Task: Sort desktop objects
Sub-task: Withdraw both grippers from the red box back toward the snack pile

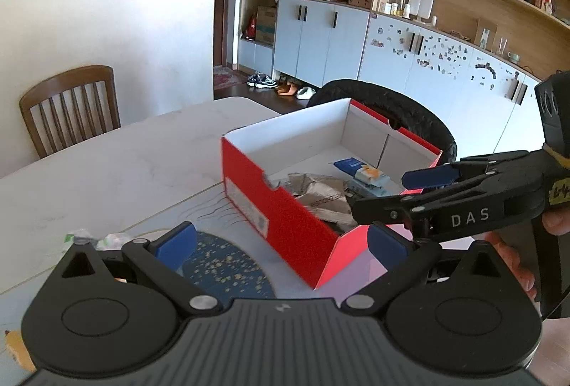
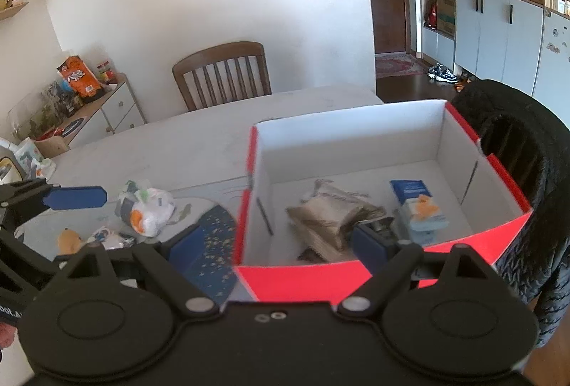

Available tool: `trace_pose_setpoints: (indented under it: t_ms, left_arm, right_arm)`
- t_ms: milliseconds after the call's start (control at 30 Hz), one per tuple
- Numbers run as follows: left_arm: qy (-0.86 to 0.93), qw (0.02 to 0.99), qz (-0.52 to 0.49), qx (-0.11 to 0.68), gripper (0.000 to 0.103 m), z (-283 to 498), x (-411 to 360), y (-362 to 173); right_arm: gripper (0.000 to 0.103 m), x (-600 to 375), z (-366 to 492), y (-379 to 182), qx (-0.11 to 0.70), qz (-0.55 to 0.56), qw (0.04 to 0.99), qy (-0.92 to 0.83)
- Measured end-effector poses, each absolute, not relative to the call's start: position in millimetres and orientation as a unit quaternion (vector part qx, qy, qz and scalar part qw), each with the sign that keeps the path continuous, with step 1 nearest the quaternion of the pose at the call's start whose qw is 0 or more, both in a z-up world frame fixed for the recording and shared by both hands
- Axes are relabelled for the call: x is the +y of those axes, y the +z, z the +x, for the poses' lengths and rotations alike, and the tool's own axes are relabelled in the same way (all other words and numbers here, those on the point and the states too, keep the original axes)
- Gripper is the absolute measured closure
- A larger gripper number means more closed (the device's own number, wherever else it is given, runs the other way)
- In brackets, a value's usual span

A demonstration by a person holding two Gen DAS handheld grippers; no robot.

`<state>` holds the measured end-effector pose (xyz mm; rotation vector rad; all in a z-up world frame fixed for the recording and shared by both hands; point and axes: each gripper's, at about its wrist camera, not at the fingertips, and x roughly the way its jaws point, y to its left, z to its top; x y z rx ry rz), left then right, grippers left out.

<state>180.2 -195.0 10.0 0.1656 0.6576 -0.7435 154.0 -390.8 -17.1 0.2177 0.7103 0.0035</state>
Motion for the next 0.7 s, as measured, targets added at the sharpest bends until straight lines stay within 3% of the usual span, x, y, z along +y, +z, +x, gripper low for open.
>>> trace_pose_setpoints:
  t_ms: [700]
  left_arm:
    - [-0.288, 0.904, 0.043, 0.314, 0.000, 186.8, -57.9, 5.7]
  right_arm:
    - [0.013, -266.6, 157.4, -20.0, 0.356, 0.070, 0.929, 0.074]
